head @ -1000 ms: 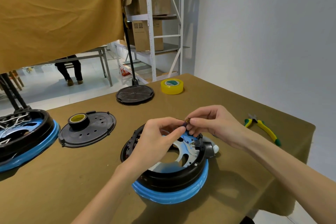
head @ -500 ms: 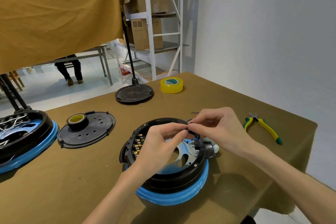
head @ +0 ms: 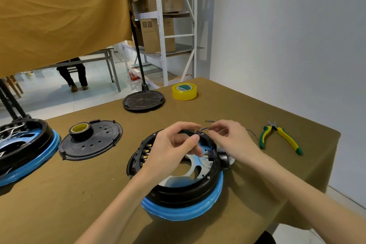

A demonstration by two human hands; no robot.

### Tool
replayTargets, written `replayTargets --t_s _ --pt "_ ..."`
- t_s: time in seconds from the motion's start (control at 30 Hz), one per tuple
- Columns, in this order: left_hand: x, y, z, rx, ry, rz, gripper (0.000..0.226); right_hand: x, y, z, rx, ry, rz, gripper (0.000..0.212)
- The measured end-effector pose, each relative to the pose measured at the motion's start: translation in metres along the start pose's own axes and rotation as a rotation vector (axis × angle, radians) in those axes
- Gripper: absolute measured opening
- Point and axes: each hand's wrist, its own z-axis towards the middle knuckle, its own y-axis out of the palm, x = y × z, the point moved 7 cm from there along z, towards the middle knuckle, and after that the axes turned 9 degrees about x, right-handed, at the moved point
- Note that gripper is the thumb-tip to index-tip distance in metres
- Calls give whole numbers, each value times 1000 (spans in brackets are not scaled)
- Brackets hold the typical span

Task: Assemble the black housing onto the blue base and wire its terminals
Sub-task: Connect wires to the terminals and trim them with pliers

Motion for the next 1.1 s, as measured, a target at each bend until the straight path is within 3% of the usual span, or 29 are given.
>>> replayTargets --t_s 0.1,0.33,0.63,1.1 --pt "-5 -1 0 -33 -35 40 9 13 21 -11 -161 21 -37 28" --pt "-7 -7 14 -198 31 571 10 14 22 -12 -195 -44 -6 27" --pt "-30 8 20 -289 -27 887 6 22 26 -14 -121 -39 59 10" --pt "-38 8 11 -178 30 877 16 31 32 -17 -118 8 105 14"
